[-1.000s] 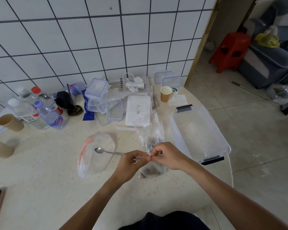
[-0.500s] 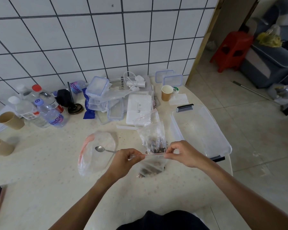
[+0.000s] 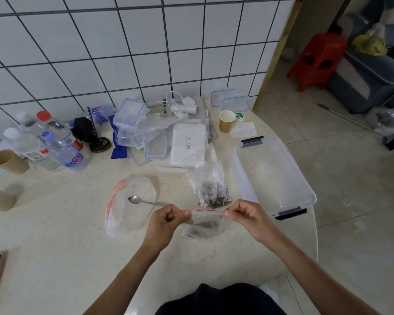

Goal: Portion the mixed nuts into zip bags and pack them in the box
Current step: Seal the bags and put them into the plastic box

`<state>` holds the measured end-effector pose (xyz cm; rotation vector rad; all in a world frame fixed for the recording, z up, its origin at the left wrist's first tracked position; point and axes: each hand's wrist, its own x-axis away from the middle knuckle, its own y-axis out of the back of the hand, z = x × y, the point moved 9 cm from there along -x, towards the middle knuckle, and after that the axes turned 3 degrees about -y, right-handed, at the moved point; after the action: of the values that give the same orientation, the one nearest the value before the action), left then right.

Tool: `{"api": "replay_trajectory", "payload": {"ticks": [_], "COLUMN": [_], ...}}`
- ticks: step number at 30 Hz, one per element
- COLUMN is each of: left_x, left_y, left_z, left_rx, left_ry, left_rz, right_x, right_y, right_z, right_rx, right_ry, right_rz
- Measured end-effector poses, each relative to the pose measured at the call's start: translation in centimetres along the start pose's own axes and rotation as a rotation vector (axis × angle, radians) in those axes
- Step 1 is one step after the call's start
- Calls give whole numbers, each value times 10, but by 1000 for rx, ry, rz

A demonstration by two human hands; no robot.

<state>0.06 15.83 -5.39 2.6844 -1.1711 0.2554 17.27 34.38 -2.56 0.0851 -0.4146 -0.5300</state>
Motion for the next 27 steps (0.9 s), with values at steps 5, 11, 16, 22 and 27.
{"api": "replay_trajectory", "payload": {"ticks": [5, 11, 16, 22, 27], "left_x": [3, -1, -22, -80, -118], "left_y": [6, 6, 19, 31, 6], "left_z": [-5, -12, -12, -5, 10], "left_rx": [-15, -8, 93, 42, -18], "left_ry": [-50, -53, -9, 160, 373], "left_rz": [-14, 20, -17, -69, 88], "right_x": [6, 3, -22, -78, -124], "right_y": [10, 6, 12, 24, 16], "right_z": [5, 6, 34, 59, 43], "right_rx": [40, 29, 24, 90, 220], "right_ry": [51, -10, 17, -16, -182], "right_rz": [-75, -27, -78, -208, -183]}}
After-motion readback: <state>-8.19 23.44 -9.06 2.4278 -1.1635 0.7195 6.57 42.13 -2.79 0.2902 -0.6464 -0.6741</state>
